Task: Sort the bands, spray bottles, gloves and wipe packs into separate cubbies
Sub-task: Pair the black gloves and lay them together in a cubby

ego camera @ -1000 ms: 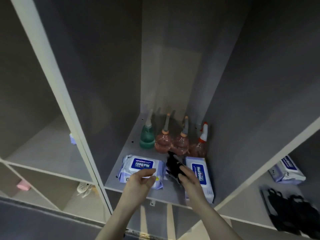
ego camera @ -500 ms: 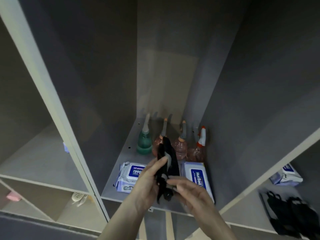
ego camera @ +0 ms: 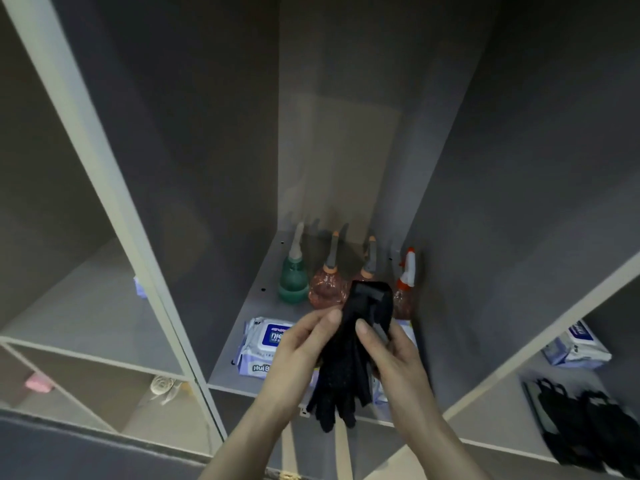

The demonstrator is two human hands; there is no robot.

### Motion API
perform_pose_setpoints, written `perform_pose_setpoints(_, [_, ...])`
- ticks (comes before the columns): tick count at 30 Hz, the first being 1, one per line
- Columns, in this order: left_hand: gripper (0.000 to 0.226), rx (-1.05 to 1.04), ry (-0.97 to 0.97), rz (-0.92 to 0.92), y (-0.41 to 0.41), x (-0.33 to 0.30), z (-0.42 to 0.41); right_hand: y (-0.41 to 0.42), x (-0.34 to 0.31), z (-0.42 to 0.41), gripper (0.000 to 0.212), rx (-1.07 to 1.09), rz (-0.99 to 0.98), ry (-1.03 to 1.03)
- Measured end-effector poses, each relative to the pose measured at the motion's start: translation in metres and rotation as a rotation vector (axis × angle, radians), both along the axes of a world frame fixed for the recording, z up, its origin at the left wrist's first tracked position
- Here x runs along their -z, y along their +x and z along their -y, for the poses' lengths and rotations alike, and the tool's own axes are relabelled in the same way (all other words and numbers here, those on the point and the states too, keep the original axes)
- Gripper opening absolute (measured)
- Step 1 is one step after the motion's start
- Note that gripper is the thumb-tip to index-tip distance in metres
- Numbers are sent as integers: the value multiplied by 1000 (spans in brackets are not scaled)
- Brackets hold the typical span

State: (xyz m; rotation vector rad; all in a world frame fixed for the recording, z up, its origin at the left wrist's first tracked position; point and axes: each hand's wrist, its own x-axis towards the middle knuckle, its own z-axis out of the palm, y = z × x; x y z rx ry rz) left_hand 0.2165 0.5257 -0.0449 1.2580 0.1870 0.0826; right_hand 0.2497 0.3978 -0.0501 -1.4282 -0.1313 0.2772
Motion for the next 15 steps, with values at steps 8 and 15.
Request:
perform_pose_setpoints(8, [22,-95,-70,-159,-3,-6,4,-3,-7,0,43,36,-156,201])
perform_pose_setpoints(15, [23,-237,-246,-258,-5,-14,-22,5,-22,16,36,44,-342,350])
